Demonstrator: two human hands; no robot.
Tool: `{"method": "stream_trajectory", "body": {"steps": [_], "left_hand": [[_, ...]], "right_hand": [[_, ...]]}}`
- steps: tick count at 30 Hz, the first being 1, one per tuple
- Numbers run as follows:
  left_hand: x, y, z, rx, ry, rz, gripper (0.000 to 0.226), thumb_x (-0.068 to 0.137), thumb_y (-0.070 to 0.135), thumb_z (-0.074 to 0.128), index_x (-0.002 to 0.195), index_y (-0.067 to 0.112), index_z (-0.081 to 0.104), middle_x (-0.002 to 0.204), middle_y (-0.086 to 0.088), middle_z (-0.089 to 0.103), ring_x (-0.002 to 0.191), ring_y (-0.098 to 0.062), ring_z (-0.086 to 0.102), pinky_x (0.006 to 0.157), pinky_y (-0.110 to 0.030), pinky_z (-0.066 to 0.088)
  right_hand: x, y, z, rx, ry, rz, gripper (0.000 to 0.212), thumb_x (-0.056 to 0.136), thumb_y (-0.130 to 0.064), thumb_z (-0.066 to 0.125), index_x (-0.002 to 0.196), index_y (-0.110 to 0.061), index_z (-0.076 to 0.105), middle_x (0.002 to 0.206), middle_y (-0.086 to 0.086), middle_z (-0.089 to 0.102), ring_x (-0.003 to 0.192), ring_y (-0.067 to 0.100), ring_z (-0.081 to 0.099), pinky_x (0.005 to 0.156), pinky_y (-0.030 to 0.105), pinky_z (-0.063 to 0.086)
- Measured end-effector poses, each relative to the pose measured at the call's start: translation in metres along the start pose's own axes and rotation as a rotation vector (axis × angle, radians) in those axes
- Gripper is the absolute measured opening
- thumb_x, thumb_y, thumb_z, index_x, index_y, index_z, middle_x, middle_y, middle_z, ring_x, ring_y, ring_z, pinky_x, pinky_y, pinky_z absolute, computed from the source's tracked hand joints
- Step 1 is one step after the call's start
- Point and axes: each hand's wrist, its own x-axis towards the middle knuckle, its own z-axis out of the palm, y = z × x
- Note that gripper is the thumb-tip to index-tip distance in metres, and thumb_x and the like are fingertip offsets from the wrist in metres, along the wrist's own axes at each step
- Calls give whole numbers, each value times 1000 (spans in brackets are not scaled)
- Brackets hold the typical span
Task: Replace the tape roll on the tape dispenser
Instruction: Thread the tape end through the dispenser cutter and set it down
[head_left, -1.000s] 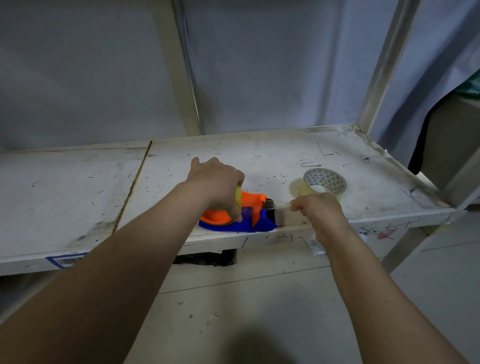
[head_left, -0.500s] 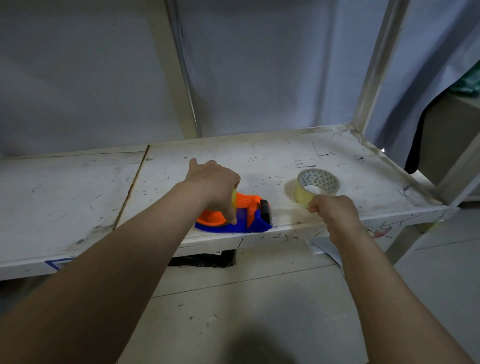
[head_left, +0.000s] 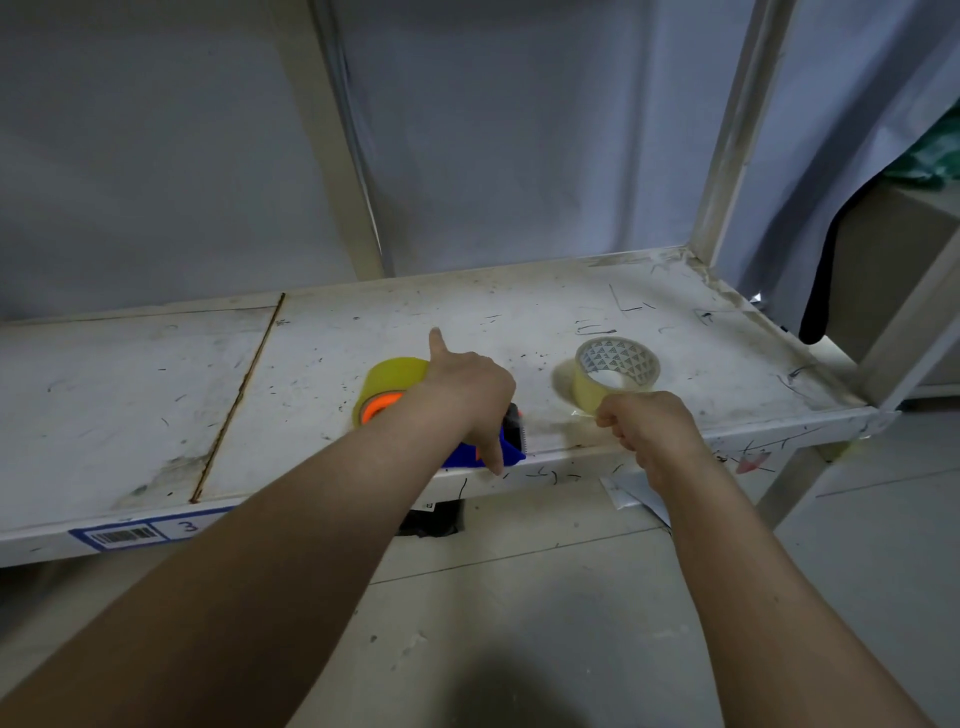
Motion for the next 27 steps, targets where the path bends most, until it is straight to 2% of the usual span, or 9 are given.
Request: {"method": "stream_trajectory", "body": {"steps": [4,8,16,19,22,24,27], "left_hand": [[1,-5,4,-17,56,11,60,59,65,73,100,23,57,89,5,60,99,-21,56,109,-65,8],[0,-14,4,-104,103,26,59,58,64,73,101,27,57,88,7,59,91,-19,52,109,-64,10],[-4,-29,5,-330,208,20,59,56,66,72,101,30,57,95,8,62,93,-18,54,105,-55,21],[-7,-38,3,-542,286,30,58,54,63,76,100,33,56,95,9,62,91,-18,54,96,-48,36],[-13,-48,1,-847,337,60,56,54,50,83,101,30,60,100,8,64,95,-17,57,87,-41,48],[-18,-54,0,-1019,338,78,53,57,40,86,102,28,61,105,8,64,101,-13,58,82,-33,49],[-23,-56,1,-1177,328,98,49,61,29,86,103,26,61,108,11,63,103,-2,54,73,-21,42]], "right_hand": [[-1,-2,-5,83,4,21,6,67,-6,64,68,-9,59,66,5,49,55,17,38,48,28,26],[-2,-5,-12,156,16,50,7,69,-2,64,72,-4,58,61,6,44,52,16,34,47,28,25],[-11,-13,-15,216,40,61,7,69,-2,63,66,-7,58,58,5,45,50,16,34,45,26,26],[-14,-17,-14,307,-8,36,7,75,0,64,74,-7,63,61,4,51,50,12,41,43,21,29],[-19,-25,-9,447,-69,41,5,81,0,64,85,-2,66,66,7,58,49,8,50,36,11,34],[-22,-30,-5,547,-122,85,5,83,-2,63,86,0,66,64,7,60,41,4,52,34,9,35],[-27,-37,0,718,-236,214,10,88,-5,59,80,0,63,49,4,62,31,2,50,30,7,34]]}}
